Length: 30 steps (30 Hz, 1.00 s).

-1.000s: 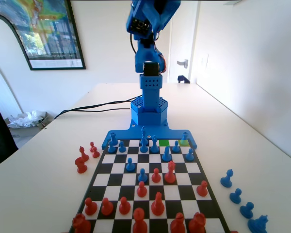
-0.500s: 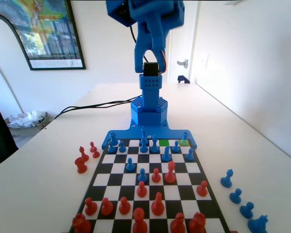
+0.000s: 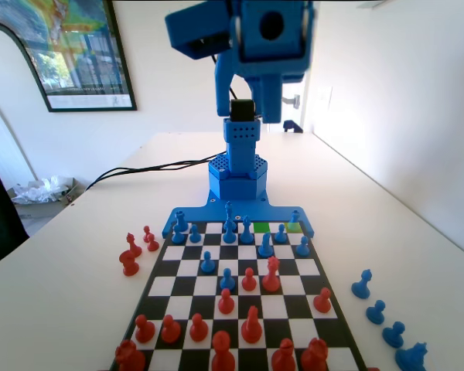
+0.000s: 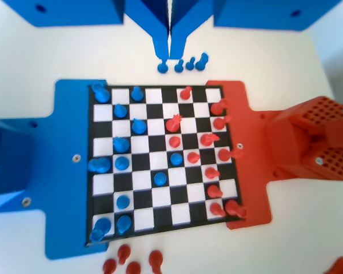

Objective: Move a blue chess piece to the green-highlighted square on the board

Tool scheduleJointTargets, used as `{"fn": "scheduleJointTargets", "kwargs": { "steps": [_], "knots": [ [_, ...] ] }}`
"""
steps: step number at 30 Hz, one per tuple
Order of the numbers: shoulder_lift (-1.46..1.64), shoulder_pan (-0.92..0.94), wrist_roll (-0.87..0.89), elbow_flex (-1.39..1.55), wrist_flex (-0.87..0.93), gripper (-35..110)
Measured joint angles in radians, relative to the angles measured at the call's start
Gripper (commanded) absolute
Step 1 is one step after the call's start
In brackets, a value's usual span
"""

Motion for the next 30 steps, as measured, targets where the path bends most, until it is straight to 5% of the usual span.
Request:
{"fn": "scheduleJointTargets", "kwargs": {
  "steps": [19, 30],
  "knots": [
    [-0.080, -0.110, 0.138, 0.225, -0.146, 13],
    [-0.144, -0.230, 0.258, 0.480, -0.416, 13]
  ]
}}
